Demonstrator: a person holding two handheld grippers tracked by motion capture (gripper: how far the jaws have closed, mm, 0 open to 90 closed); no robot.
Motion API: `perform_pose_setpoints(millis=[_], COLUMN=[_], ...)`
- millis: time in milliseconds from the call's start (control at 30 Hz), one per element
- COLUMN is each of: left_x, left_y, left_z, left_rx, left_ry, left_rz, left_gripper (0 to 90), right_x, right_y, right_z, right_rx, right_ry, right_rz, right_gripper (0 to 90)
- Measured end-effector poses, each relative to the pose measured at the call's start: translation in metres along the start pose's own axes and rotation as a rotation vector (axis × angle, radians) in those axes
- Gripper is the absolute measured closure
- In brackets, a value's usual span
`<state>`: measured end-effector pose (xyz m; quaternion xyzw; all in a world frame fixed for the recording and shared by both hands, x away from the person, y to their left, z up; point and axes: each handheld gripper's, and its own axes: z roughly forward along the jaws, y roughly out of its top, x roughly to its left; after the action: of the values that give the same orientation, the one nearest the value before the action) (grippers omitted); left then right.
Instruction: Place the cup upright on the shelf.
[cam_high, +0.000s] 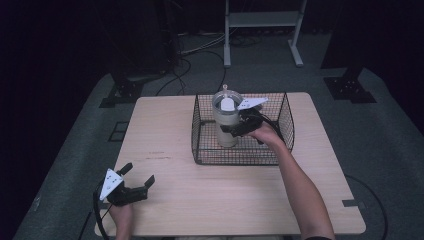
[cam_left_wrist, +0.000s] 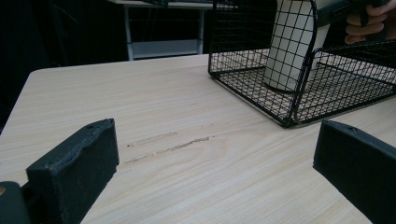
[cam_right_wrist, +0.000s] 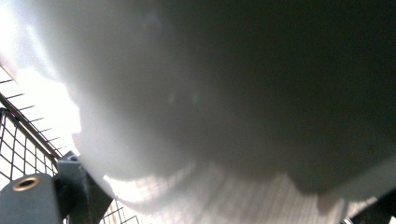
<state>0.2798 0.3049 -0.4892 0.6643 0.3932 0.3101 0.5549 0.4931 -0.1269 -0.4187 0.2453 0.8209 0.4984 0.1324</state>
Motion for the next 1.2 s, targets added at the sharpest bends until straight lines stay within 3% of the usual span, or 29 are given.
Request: perform_pose_setpoints(millis=[200,867,1200], left_x=[0.0,0.0,0.0], left_y=[0.0,0.0,0.0], left_z=[0.0,0.0,0.0], left_rx=[0.0,-0.001,-0.001], left_ry=[0.0,0.0,-0.001], left_rz=[0.001,0.001,0.003], left_gripper=[0.0,0.0,0.0], right_x=[0.0,0.004,0.004], right_y=[-0.001,0.001,0.001], right_z=[-0.001,-0.008,-0.02], right_rx=[0.001,0.024,0.017], right_ry=[-0.005,-0.029,-0.035], right_rz=[0.009,-0.022,-0.017], right_gripper=[8.5,8.5,8.7])
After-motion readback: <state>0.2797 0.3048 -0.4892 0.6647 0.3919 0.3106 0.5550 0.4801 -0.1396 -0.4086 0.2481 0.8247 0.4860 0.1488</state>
